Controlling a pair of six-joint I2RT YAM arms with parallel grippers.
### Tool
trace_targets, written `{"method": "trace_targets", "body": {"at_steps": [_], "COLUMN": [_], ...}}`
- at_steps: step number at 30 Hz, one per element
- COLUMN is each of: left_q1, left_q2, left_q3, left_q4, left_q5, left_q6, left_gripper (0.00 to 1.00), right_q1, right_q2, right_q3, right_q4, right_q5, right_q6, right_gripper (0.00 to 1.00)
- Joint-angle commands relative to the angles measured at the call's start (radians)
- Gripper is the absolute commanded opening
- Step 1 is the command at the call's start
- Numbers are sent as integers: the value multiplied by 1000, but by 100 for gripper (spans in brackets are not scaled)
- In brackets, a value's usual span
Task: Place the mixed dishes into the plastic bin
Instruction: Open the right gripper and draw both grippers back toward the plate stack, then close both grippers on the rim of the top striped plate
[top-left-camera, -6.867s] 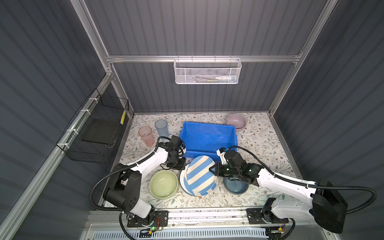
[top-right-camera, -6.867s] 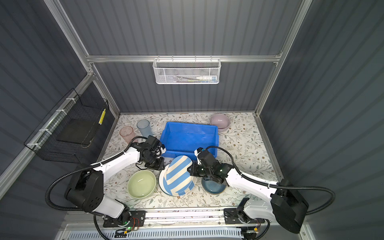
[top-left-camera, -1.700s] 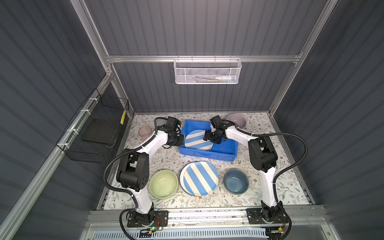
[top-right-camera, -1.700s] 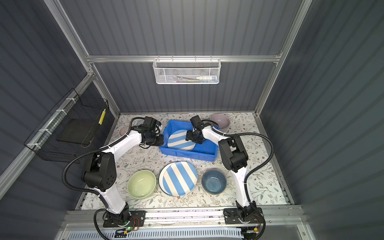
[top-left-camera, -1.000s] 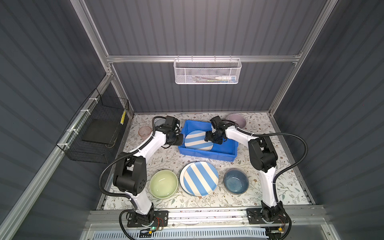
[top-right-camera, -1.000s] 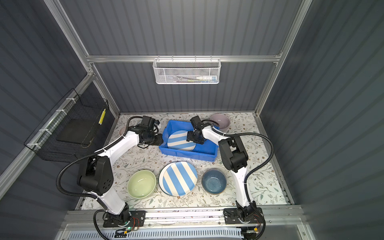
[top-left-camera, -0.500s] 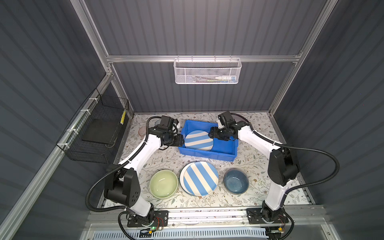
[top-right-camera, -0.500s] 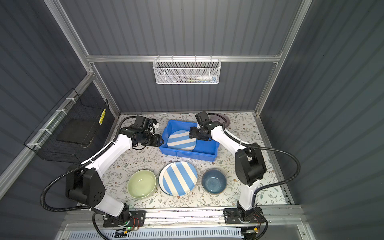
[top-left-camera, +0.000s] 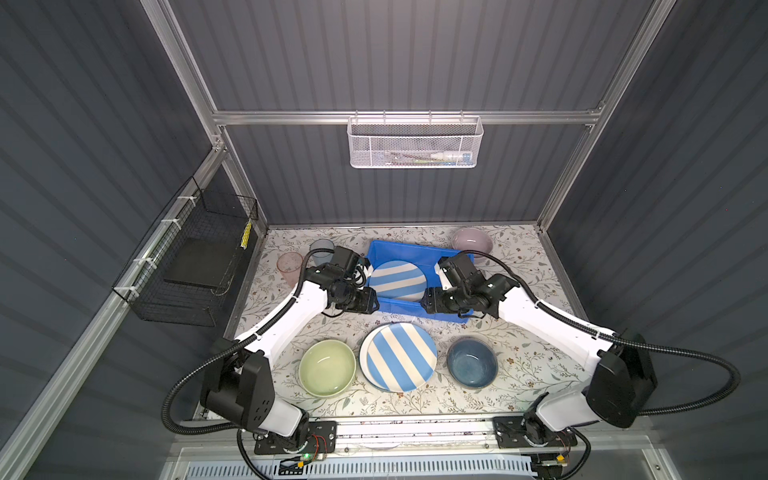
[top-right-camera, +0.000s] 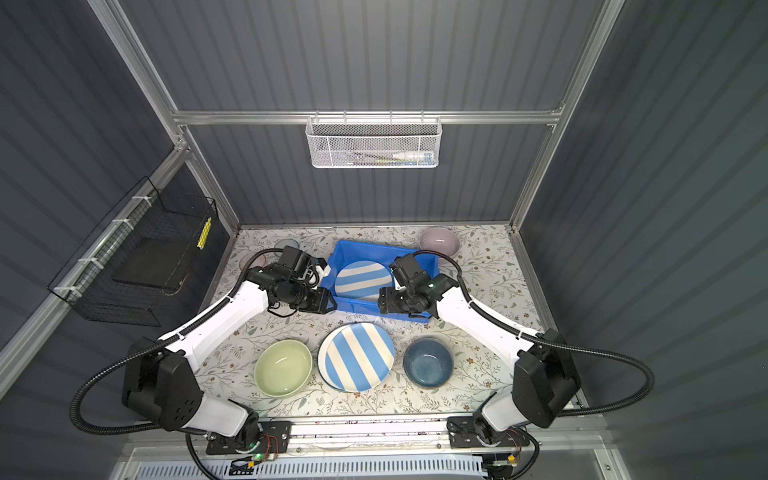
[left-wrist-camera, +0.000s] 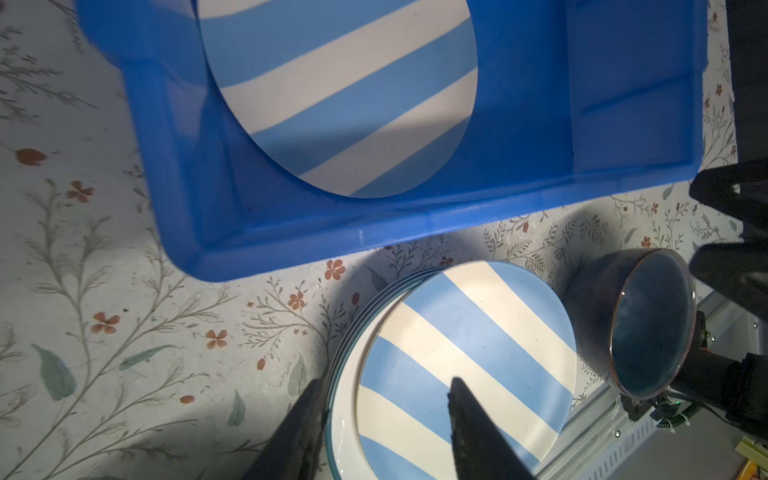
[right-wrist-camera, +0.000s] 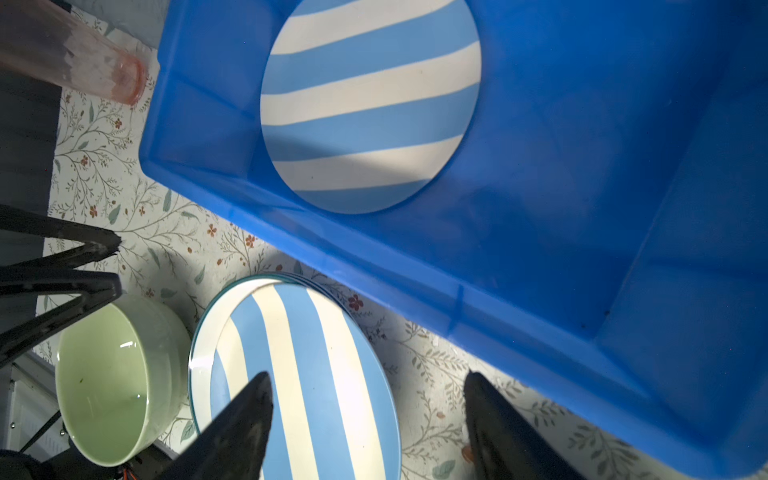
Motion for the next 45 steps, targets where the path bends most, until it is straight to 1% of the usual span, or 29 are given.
{"method": "trace_targets", "body": {"at_steps": [1, 4, 10, 13, 17, 21, 28, 33, 37, 45], "left_q1": [-26, -31, -42, -55, -63, -73, -89, -93, -100, -107], "left_q2": [-15, -43, -65, -69, -62, -46, -27, -8, 9, 42], "left_q3": [-49, -98, -165, -187, -209, -216, -234, -251, -255, -253], "left_q4": [-39, -26, 6, 8, 23, 35, 48, 60, 75, 73], "left_q5": [-1, -65, -15, -20, -7, -20, -23, -47, -39, -62], "left_q6": [-38, -71, -84, -87, -94, -105, -116, -126, -133, -130], "left_gripper": [46, 45, 44, 44, 43, 39, 36, 34, 33, 30], "right_q1": [21, 27, 33, 43, 50, 50, 50, 50, 50, 50], "right_q2": [-39, -57, -57, -57, -32, -12, 28, 62, 80, 97], "right_q3": [-52, -94, -147, -156, -160, -167, -166, -162, -165, -169], "right_q4": [-25, -22, 4, 10, 8, 20, 45, 50, 60, 83], "right_q5": [17, -3, -88, -97, -80, -73, -125, -137, -164, -203], "right_q6": [44, 43, 51, 67, 77, 74, 69, 48, 45, 46], "right_gripper": [72, 71, 69, 68, 68, 65, 56, 57, 57, 53]}}
